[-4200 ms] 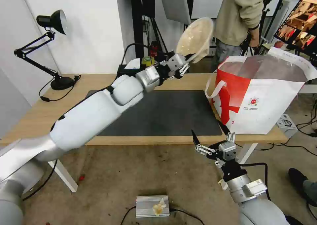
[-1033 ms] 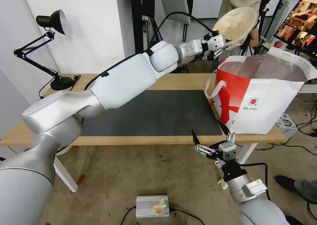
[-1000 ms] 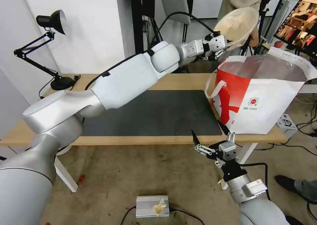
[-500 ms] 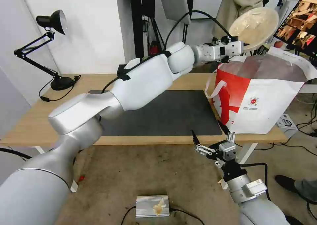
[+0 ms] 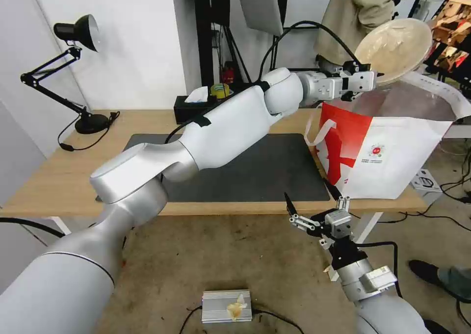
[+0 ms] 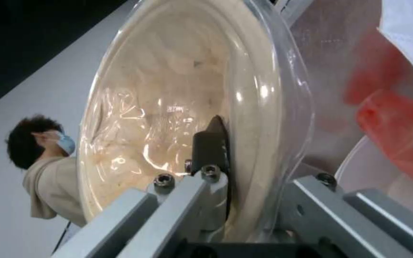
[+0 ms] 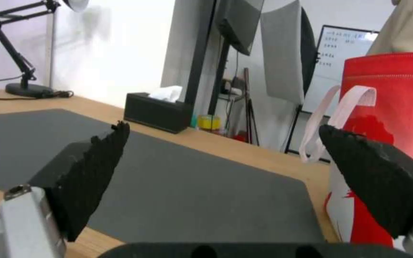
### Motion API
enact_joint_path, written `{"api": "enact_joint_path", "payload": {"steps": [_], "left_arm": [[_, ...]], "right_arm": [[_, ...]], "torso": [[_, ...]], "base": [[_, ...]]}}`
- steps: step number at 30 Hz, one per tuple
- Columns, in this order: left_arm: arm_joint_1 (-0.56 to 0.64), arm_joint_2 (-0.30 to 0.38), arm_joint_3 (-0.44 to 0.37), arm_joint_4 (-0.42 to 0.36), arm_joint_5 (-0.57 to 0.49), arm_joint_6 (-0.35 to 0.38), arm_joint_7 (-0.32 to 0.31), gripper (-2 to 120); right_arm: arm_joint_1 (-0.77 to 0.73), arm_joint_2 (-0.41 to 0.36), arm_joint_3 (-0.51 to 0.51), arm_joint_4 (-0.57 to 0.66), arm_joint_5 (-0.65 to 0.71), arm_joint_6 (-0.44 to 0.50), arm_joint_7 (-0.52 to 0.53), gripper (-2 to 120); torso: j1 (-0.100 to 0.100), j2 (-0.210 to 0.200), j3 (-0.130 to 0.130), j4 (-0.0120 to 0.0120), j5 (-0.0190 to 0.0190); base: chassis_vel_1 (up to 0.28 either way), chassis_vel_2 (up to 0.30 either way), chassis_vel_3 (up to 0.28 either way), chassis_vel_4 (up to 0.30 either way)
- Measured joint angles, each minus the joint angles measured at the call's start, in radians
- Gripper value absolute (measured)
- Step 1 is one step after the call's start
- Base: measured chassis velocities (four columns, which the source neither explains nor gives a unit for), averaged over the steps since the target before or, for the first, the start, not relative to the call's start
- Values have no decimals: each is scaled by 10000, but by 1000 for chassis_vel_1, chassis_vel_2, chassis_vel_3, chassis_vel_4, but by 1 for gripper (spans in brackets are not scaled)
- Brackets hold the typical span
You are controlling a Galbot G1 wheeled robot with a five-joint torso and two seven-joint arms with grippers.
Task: Pick up the trash from the table and place it into the takeout bag.
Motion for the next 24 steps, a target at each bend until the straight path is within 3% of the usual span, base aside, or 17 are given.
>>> {"api": "enact_joint_path", "payload": {"steps": [24], "left_arm": [[93, 22, 168, 568, 238, -374, 611, 1]], "right_arm": [[0, 0, 0, 0, 0, 0, 0, 100]], "torso": [[0, 0, 0, -1, 0]], "base": [[0, 0, 0, 0]]}}
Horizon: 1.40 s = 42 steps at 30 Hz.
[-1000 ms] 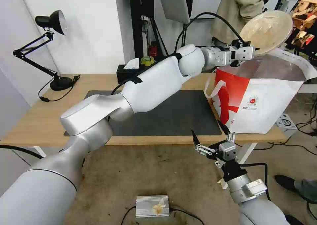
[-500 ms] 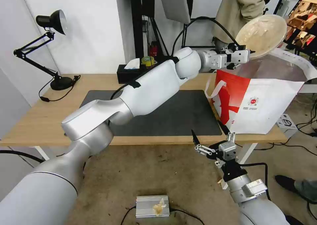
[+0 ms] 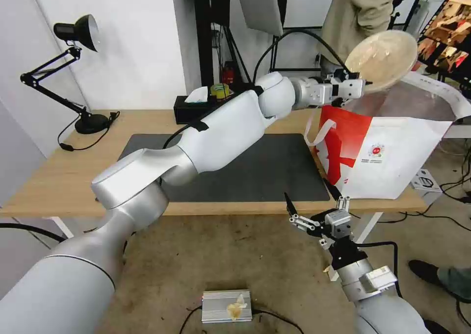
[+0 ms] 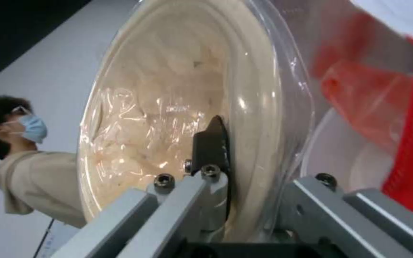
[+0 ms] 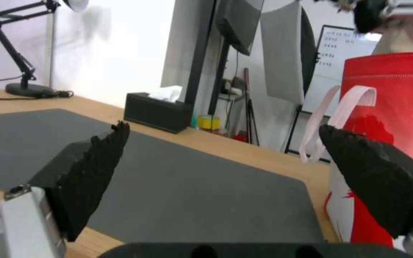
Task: Pick up the trash from the table and place it into the takeout bag.
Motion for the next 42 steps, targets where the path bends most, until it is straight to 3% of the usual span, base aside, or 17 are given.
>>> {"api": "enact_joint_path", "payload": {"steps": [29, 42], "left_arm": [[-310, -10, 664, 659, -507, -123, 1325, 1], [-439, -17, 747, 796, -624, -145, 1551, 1]], "right_arm": [[0, 0, 0, 0, 0, 0, 0, 100], [0, 0, 0, 0, 0, 0, 0, 100]], "torso": [[0, 0, 0, 0, 0], [0, 0, 0, 0, 0]], "base": [[0, 0, 0, 0], [0, 0, 0, 0]]}}
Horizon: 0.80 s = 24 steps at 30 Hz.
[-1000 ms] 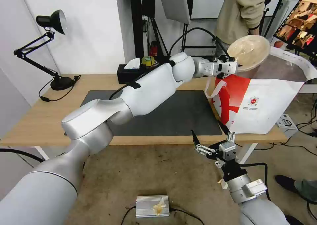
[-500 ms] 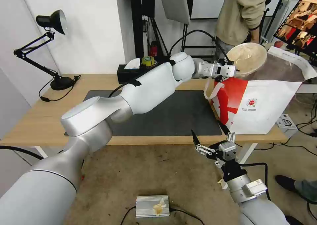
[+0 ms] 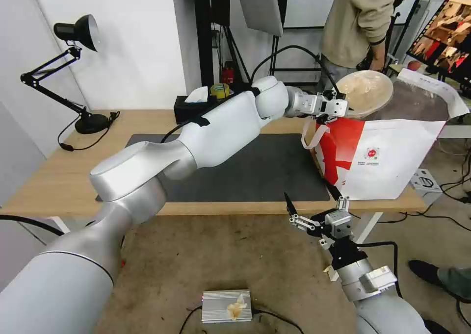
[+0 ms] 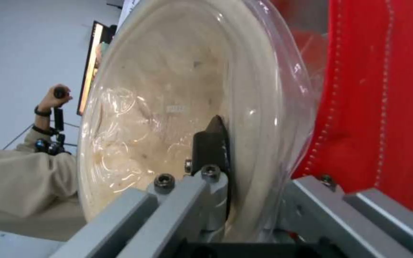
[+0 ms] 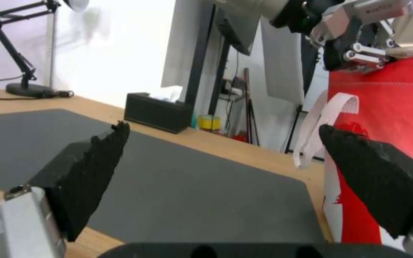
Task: Pick up the trash from the table and place it into the takeout bag.
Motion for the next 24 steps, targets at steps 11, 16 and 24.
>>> {"api": "enact_joint_path", "payload": {"steps": [11, 16, 24], "left_arm": [[-80, -2, -10, 80, -123, -222, -121, 30], [-100, -2, -24, 54, -371, -310, -401, 50], [-139, -6, 18, -49, -619, -351, -672, 78]], "right_arm": [[0, 0, 0, 0, 0, 0, 0, 100], [0, 1, 0, 0, 0, 0, 0, 100], [0, 0, 0, 0, 0, 0, 0, 100]], "torso": [[0, 0, 0, 0, 0], [0, 0, 0, 0, 0], [0, 0, 0, 0, 0]], "base": [[0, 0, 0, 0], [0, 0, 0, 0], [0, 0, 0, 0]]}}
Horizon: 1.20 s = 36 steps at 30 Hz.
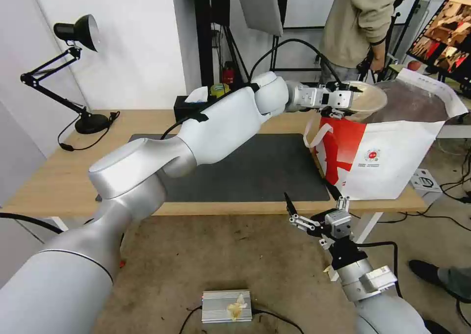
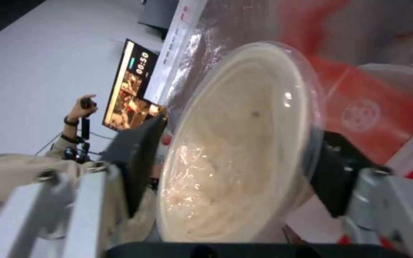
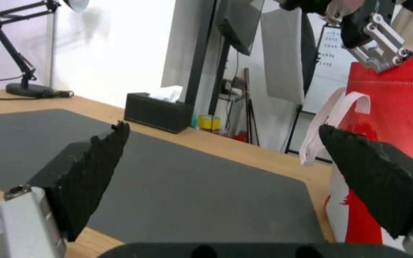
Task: Pick up the trash from the table and place it into the takeout bag.
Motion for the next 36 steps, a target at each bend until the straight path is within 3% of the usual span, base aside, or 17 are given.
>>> {"api": "enact_joint_path", "payload": {"steps": [6, 23, 36], "left_arm": [[-6, -2, 22, -40, -41, -6, -20, 99], [-58, -9, 41, -138, 57, -164, -63, 100], [-344, -20, 9, -160, 423, -394, -699, 100]], "right_arm": [[0, -1, 0, 0, 0, 0, 0, 100], [0, 0, 0, 0, 0, 0, -1, 100], [1, 0, 0, 0, 0, 0, 0, 100]], "torso": [[0, 0, 0, 0, 0], [0, 0, 0, 0, 0], [0, 0, 0, 0, 1]], "base": [[0, 0, 0, 0], [0, 0, 0, 0], [0, 0, 0, 0]]}}
